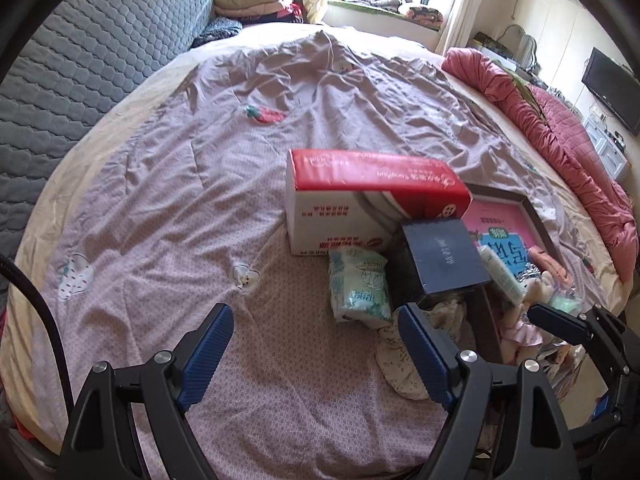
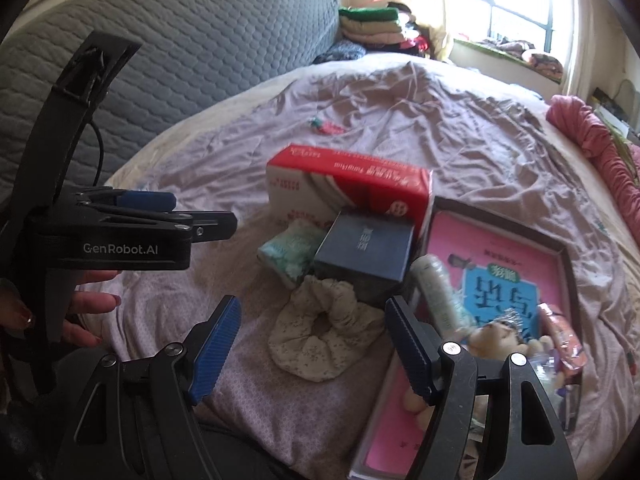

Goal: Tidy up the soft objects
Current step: 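Grasp the cream scrunchie with the right tool while the left tool grasps the bagged wipe pack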

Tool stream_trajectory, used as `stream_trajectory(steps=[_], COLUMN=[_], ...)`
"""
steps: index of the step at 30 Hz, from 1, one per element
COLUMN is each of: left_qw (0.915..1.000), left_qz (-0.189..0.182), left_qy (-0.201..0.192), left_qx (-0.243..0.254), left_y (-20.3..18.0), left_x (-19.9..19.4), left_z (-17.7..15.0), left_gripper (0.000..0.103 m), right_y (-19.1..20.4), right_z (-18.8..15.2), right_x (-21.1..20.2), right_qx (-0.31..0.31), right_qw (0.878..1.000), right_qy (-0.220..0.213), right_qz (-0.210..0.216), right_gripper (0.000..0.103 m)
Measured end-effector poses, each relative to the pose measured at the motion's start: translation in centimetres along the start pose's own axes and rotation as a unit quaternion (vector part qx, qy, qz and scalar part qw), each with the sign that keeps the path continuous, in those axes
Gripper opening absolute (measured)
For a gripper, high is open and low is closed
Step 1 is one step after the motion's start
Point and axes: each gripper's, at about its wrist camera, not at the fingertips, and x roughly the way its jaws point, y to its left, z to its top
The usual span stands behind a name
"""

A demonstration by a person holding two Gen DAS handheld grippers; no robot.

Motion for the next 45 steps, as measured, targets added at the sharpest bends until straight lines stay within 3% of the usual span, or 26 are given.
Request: stream_trajectory(steps=[19,24,26,27,29,31,34,36,39,41,45], left_qw=[0.9979,0.9969,0.9966,0.9963,0.9959,0.9953,0.9937,0.9924,0.9913,0.9908,0.9906], left_qz=[-0.038,-0.046,-0.049,-0.050,-0.053,-0.058,-0.073,-0.085,-0.096,-0.104,-0.110], left_qy=[0.053,0.063,0.066,0.069,0.073,0.078,0.085,0.089,0.089,0.085,0.081], left_qx=[0.003,0.005,0.006,0.007,0.007,0.007,0.008,0.005,0.010,0.011,0.005], left_y=[0.0,-0.2,-0.3,-0.4,-0.6,-0.7,-1.0,-1.2,-1.7,-1.8,-1.7], left_x=[6.8,7.9,8.3,8.6,9.0,9.3,9.8,10.0,10.1,9.9,8.9], left_z=[1.3,1.4,1.4,1.4,1.4,1.3,1.1,1.1,0.9,0.8,0.7], left_gripper=[0.084,0.084,0.084,0.084,0.083,0.079,0.065,0.048,0.032,0.026,0.024], right_y=[-1.1,-1.2,-1.2,-1.3,-1.3,-1.6,-1.7,-1.9,-2.2,-2.2,-2.5], right_z=[0.2,-0.2,-0.5,-0.6,-0.7,-0.9,-1.0,-1.0,-0.9,-0.9,-0.7], right_x=[8.1,9.5,10.0,10.2,10.3,10.4,9.8,9.4,8.2,7.5,5.5], right_qx=[0.014,0.012,0.008,0.006,0.002,0.009,0.008,0.009,0.012,0.011,0.018], right_qw=[0.998,0.997,0.997,0.997,0.997,0.997,0.998,0.998,0.999,0.999,0.999], right_qy=[0.057,0.067,0.073,0.075,0.070,0.071,0.063,0.060,0.046,0.041,0.021], right_qz=[0.019,0.020,0.012,0.007,0.007,0.016,0.026,0.026,0.026,0.027,0.031], right_gripper=[0.076,0.060,0.041,0.038,0.022,0.017,0.012,0.011,0.011,0.010,0.010])
